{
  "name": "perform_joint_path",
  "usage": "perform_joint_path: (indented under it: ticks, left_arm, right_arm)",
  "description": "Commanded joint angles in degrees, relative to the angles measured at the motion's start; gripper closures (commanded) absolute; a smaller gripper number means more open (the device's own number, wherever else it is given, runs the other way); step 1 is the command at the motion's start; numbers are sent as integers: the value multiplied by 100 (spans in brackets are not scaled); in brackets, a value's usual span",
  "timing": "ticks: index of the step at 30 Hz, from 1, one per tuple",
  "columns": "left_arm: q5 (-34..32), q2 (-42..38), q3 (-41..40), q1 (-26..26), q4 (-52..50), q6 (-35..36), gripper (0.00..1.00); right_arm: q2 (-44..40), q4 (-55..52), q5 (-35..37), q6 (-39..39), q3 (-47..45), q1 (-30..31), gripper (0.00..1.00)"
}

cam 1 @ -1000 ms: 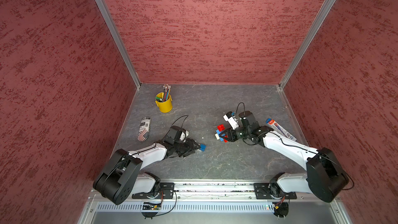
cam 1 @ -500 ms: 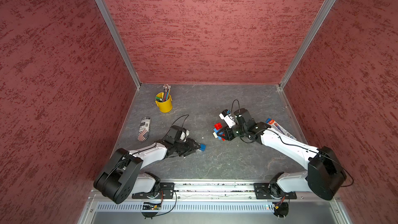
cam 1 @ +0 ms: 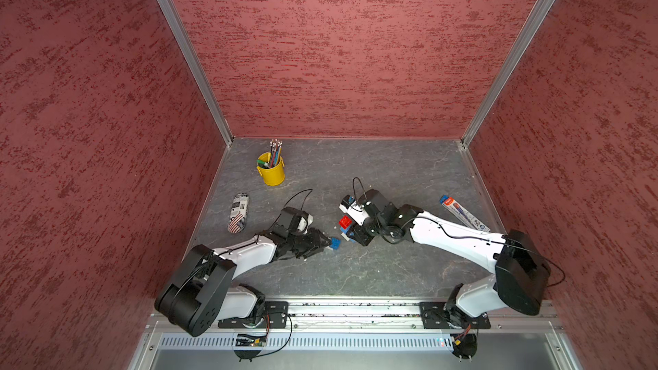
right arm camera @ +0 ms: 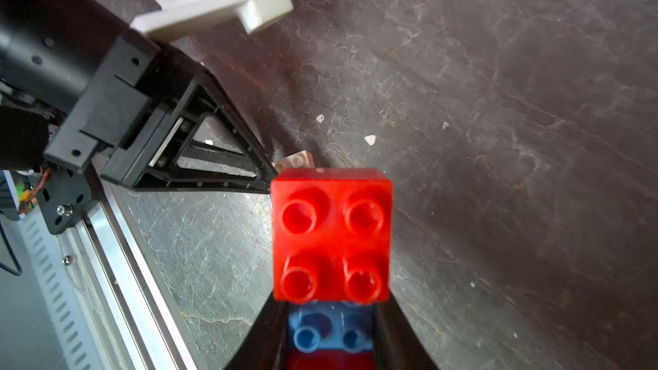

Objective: Assemble the letter y with lego
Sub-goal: Assemble the lego brick with the lego brick.

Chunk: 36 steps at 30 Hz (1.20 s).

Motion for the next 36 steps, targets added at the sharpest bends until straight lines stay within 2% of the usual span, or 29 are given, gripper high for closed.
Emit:
perform_joint_path:
  ticks: [1, 13, 36]
  left_arm:
    - [-398, 129, -103, 30, -597, 132, 50]
    - [-374, 82, -165, 116, -614, 211, 50]
    - [-298, 188, -107, 211, -567, 300, 50]
  right_arm:
    - [132, -121, 367, -435, 224, 207, 73]
    - [523, -68, 528, -846, 507, 577, 72]
    - [849, -225, 552, -1353, 719, 657, 72]
